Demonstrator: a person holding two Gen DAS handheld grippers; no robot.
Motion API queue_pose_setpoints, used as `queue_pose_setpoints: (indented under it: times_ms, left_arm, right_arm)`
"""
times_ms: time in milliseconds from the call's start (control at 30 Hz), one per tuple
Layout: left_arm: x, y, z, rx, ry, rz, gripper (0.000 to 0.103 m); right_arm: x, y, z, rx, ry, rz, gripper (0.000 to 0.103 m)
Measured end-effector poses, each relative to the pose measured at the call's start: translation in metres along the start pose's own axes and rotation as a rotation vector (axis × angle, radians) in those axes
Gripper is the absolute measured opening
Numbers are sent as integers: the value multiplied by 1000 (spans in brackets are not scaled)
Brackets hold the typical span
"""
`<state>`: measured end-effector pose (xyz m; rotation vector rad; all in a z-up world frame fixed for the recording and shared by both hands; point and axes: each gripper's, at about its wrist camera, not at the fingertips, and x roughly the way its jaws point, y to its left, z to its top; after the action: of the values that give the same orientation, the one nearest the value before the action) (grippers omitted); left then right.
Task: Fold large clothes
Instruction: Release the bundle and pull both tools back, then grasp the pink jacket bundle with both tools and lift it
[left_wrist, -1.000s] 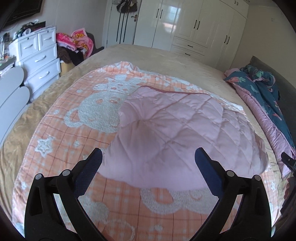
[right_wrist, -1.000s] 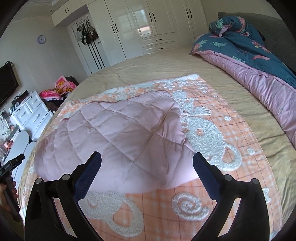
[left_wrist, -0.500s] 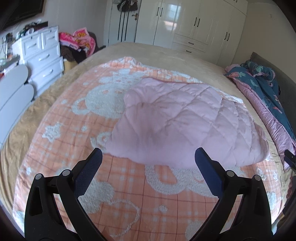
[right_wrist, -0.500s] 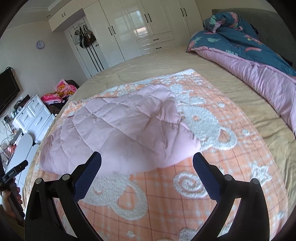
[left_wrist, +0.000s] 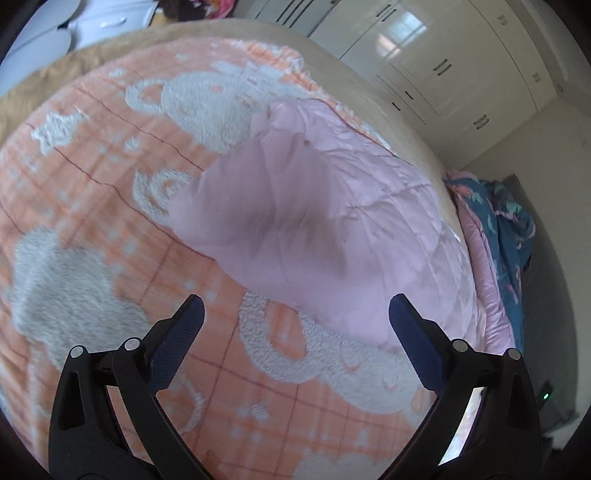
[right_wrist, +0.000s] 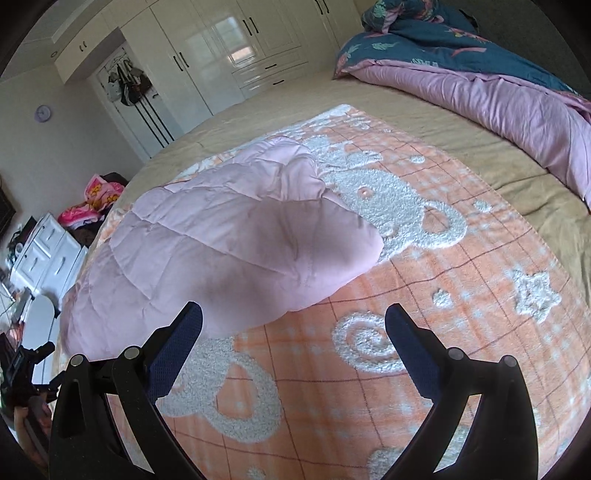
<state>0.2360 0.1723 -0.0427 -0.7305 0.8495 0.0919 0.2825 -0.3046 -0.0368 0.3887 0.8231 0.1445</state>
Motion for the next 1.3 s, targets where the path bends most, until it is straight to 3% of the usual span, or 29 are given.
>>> queue_pose_setpoints:
  times_ms: [167, 400, 733, 1300]
  left_arm:
    - [24, 11, 9, -141, 34, -44, 94]
    - [56, 24, 17, -248, 60, -61, 94]
    - [73, 20, 25, -208, 41, -35, 95]
    - [90, 17, 31, -145, -1, -23, 95]
  right_arm:
    - [16, -3, 3, 53, 13, -10, 99]
    - [41, -14, 9, 194, 44, 28, 99]
    - [80, -15, 13, 289, 82, 94, 99]
    - [113, -17, 23, 331, 90, 145, 99]
